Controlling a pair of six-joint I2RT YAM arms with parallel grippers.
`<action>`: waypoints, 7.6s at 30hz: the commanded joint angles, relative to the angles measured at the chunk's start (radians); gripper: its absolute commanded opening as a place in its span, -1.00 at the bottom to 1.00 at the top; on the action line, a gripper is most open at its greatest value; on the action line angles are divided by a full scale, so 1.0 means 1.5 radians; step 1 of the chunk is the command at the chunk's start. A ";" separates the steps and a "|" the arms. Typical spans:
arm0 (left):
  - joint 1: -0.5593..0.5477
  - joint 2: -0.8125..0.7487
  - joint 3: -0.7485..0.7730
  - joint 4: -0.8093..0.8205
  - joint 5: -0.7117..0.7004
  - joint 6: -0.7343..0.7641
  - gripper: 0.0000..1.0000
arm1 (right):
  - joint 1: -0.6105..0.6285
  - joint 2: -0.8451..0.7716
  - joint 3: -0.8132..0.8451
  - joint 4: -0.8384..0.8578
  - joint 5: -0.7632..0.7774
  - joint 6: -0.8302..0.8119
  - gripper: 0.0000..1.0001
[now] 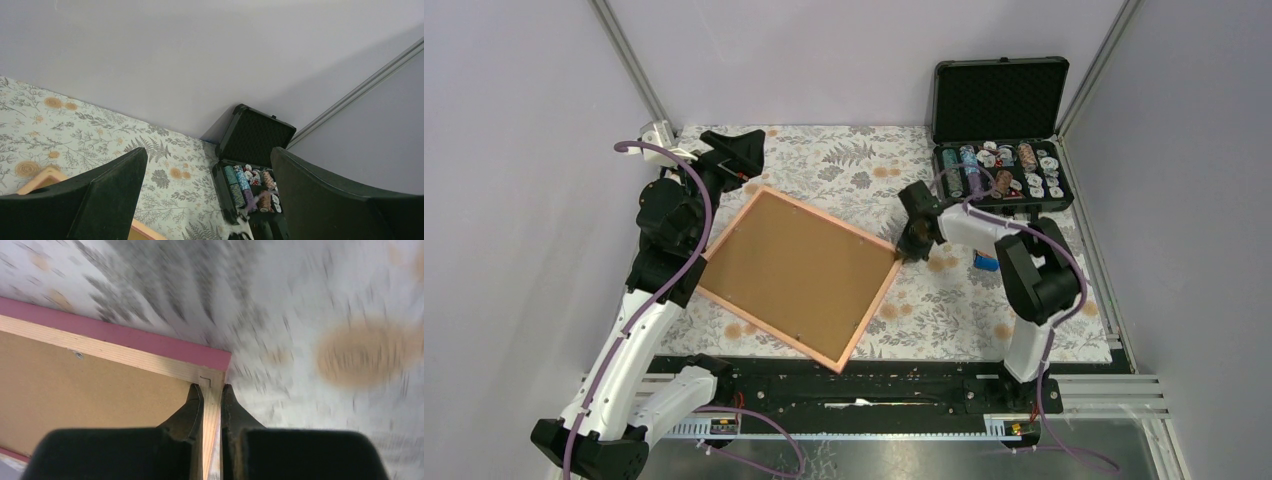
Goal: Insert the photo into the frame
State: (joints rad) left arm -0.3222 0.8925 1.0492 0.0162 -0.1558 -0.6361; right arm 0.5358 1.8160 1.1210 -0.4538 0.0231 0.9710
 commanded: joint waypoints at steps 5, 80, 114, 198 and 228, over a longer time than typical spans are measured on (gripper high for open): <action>-0.003 0.000 0.030 0.022 -0.011 0.011 0.97 | -0.052 0.153 0.186 0.063 -0.045 -0.384 -0.89; -0.014 0.042 0.058 0.000 0.000 0.028 0.98 | 0.525 -0.016 -0.133 0.287 0.262 -0.671 0.36; -0.015 -0.045 -0.427 0.129 0.291 -0.359 0.97 | 0.347 -0.241 -0.173 0.405 0.104 -0.411 -1.00; 0.032 -0.110 -0.133 -0.405 0.226 -0.411 -1.00 | 0.624 -0.336 -0.491 0.993 0.312 -1.164 0.19; 0.032 -0.165 0.018 -0.344 0.269 -0.171 0.97 | 0.334 -0.442 -0.346 0.712 0.066 -0.645 -1.00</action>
State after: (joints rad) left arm -0.2756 0.6472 1.0546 -0.5583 0.2226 -0.9512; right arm 1.0927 1.1233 0.5232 0.7727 0.2161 -0.3393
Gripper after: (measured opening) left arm 0.987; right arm 0.353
